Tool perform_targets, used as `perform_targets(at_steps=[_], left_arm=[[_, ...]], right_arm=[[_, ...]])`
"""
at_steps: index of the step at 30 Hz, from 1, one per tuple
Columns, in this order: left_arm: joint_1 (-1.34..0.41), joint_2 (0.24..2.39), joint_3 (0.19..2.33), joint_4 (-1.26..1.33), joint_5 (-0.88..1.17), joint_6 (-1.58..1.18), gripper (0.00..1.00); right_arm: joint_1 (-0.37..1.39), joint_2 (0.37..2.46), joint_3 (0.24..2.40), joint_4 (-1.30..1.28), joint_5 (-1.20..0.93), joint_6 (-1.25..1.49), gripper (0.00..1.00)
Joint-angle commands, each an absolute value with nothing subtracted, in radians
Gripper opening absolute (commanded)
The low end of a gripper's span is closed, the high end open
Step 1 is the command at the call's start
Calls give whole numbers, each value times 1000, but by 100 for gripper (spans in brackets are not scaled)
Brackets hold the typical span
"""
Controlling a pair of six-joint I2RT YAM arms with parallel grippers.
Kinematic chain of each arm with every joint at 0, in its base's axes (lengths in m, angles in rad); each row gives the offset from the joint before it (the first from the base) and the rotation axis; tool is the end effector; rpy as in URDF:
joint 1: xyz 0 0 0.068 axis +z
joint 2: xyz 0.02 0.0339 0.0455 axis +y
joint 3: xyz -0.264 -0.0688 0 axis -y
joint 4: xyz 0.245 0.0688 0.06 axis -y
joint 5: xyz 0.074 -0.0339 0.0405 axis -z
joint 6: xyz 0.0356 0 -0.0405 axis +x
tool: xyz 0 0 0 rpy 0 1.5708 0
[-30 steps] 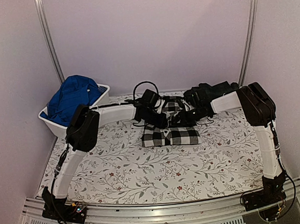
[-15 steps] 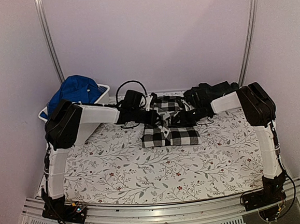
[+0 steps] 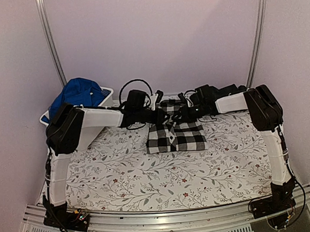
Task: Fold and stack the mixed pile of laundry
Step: Smooth out the 2/3-rectangle-folded shirt at the center of the board.
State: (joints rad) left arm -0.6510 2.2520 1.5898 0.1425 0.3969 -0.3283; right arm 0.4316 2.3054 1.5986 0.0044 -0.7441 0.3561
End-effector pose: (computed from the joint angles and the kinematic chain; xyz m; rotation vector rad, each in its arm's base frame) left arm 0.3966 -0.3194 0.1622 0.6047 2.1231 -0.9872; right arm 0.4429 0.2305 0.1312 -0.5068 2.3012 1.2481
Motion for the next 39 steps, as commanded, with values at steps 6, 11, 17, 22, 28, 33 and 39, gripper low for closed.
perform_targets(at_steps=[6,11,17,22,28,33,39], left_arm=[[-658,2346,1714,129,437,-316,8],[-660,2422,1781,109,431,-318,9],[-667,2522,1907,40,430,-311,11],[-676,2586,2047,-121,466,-254,32],[-637,2268,1746,26,441,-255,71],[-597,2062,1546,92,495,-277,100],[-607,1998,1323,249,679,-373,100]], right_arm=[[324,2181,1481,14,-692,383,35],[274,2039,1358,2,-686,356,41],[278,1971,1279,46,-743,365,42],[289,1951,1267,43,-753,367,44],[290,1895,1237,48,-777,357,48],[327,1855,1211,78,-851,389,53],[413,1897,1224,133,-934,444,55]])
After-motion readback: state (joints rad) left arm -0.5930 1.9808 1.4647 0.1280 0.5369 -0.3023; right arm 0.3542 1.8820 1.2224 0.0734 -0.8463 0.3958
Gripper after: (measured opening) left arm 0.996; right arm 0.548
